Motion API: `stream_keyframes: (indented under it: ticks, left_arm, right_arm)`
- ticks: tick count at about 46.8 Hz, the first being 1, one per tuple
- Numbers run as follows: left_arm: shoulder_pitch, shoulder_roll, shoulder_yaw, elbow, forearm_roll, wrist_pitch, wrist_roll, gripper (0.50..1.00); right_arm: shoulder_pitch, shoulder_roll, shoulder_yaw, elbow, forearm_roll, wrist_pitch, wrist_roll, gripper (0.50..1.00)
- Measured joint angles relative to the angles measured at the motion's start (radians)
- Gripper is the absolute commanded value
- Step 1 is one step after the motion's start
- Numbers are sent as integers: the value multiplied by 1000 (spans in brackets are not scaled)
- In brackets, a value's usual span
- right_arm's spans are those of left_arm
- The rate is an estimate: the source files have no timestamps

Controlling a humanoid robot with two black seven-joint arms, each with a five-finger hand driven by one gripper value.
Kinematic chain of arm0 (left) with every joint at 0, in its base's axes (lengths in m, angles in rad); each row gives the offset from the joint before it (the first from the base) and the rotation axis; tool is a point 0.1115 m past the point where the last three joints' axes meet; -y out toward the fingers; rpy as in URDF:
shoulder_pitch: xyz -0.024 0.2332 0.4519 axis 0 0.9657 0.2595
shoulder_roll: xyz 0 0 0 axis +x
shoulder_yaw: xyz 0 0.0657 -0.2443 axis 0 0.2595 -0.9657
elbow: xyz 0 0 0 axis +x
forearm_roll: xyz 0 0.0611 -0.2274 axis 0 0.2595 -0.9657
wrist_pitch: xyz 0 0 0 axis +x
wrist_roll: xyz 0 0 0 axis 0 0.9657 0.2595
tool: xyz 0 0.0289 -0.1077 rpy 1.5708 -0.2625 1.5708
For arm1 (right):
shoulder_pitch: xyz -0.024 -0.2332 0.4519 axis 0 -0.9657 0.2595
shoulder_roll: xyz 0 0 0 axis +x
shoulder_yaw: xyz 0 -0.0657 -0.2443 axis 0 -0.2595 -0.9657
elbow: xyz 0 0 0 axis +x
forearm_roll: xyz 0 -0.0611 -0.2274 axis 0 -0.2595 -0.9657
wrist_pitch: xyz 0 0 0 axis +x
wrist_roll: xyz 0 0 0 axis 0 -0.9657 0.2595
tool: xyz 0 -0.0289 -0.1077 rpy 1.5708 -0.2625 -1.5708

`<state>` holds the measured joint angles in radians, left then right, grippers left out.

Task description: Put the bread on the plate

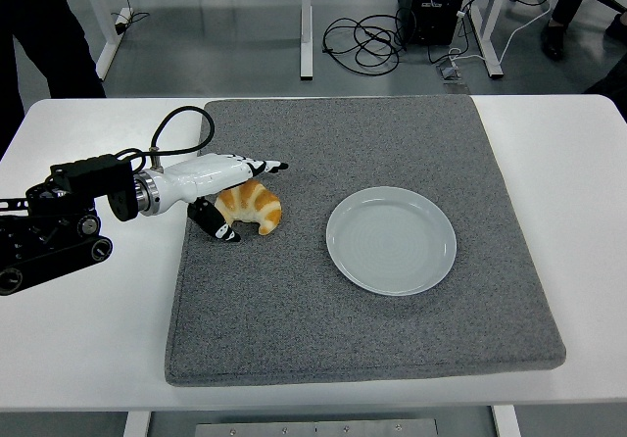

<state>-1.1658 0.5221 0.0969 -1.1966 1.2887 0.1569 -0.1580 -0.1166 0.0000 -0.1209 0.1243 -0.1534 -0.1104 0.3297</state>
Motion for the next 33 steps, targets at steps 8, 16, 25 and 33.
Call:
stream_keyframes:
  ticks: [8, 16, 25, 33]
  left_arm:
    - [10, -35, 0, 39, 26, 56, -1, 975]
    - [23, -44, 0, 58, 47, 95, -2, 975]
    - [36, -64, 0, 91, 50, 106, -3, 969]
    - [46, -77, 0, 122, 51, 122, -4, 958]
  right_arm:
    - [0, 0, 0, 0, 0, 0, 0, 1000]
    - [0, 0, 0, 0, -1, 0, 0, 1000]
    - [0, 0, 0, 0, 0, 0, 0, 1000]
    - [0, 0, 0, 0, 0, 0, 0, 1000]
